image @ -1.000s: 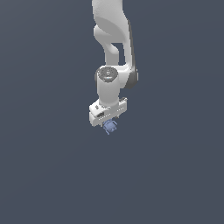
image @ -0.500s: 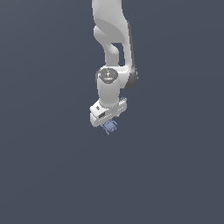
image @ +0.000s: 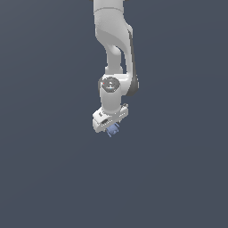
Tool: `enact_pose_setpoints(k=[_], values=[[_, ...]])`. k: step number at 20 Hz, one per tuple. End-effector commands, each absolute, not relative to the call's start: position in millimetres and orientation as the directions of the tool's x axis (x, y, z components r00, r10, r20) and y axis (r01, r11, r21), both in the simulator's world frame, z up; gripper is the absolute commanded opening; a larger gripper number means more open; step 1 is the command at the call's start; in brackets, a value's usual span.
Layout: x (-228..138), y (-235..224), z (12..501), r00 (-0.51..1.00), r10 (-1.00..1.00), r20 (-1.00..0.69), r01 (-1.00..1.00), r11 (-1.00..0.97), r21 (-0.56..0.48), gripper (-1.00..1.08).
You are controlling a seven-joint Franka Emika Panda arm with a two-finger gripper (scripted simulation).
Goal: Pick up the object and move it to a goal position.
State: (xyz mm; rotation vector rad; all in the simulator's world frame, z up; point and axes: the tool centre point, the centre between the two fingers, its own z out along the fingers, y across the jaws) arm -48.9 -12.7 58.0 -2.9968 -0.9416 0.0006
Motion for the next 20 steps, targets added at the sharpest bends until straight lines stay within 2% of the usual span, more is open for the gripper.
enact_pose_setpoints(k=[1, 6, 7, 20], values=[[-49.0, -12.6, 47.9, 0.82, 0.573, 0.0, 0.573, -0.82, 0.0, 1.0], [-48.2, -13.0, 41.1, 0.82, 0.573, 0.0, 0.573, -0.82, 0.0, 1.0], [-48.2, -13.0, 41.1, 0.82, 0.573, 0.0, 0.573, -0.82, 0.0, -1.0], [-48.7, -12.6, 43.9, 0.82, 0.573, 0.0, 0.573, -0.82, 0.001, -1.0]])
